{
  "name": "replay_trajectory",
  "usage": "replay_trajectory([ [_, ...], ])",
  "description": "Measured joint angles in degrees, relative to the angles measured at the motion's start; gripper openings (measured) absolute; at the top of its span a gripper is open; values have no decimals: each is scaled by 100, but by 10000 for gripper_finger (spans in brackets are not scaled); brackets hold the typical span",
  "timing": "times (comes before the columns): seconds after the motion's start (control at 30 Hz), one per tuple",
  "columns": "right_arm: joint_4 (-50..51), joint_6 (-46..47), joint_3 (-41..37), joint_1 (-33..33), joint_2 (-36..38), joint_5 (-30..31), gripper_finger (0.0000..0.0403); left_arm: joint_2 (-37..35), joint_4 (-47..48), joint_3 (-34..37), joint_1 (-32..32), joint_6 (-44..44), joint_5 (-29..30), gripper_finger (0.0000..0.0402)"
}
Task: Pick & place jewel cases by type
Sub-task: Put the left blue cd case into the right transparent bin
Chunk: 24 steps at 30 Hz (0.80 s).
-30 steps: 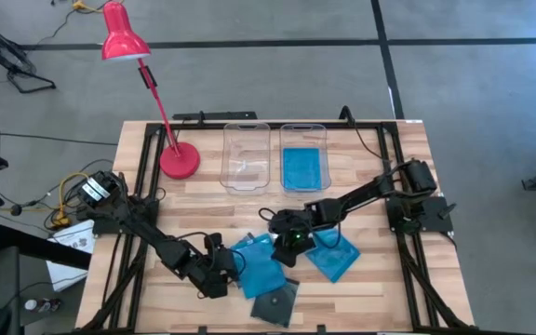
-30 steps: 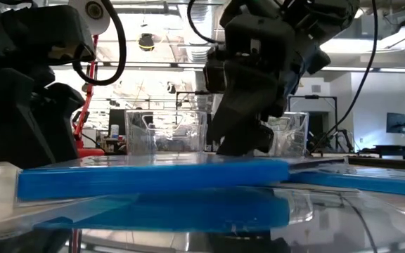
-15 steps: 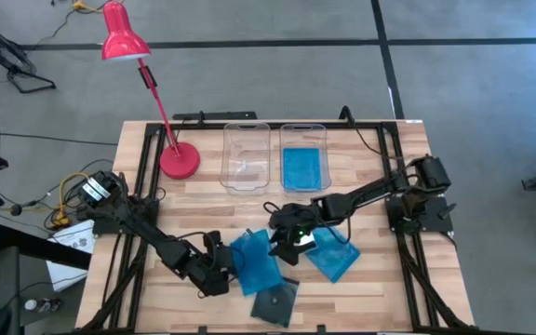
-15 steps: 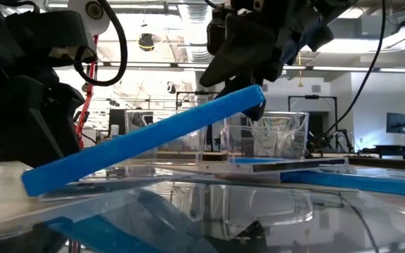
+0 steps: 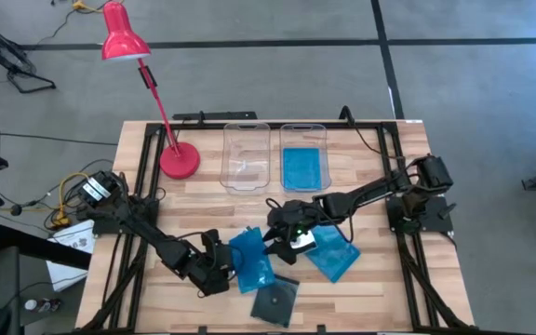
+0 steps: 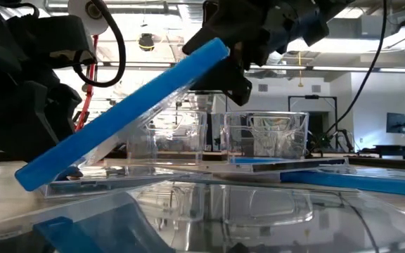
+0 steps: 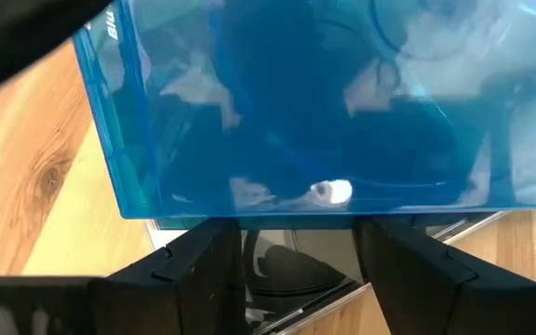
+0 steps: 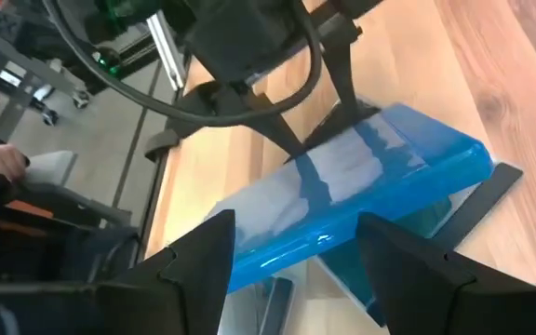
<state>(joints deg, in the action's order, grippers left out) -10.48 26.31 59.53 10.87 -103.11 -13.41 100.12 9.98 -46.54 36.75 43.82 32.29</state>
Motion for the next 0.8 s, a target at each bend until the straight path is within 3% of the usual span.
replay_trajectory([
  [0.8, -690, 218, 4, -15, -20, 230, 220, 20, -20, 4, -85, 4, 422, 226],
])
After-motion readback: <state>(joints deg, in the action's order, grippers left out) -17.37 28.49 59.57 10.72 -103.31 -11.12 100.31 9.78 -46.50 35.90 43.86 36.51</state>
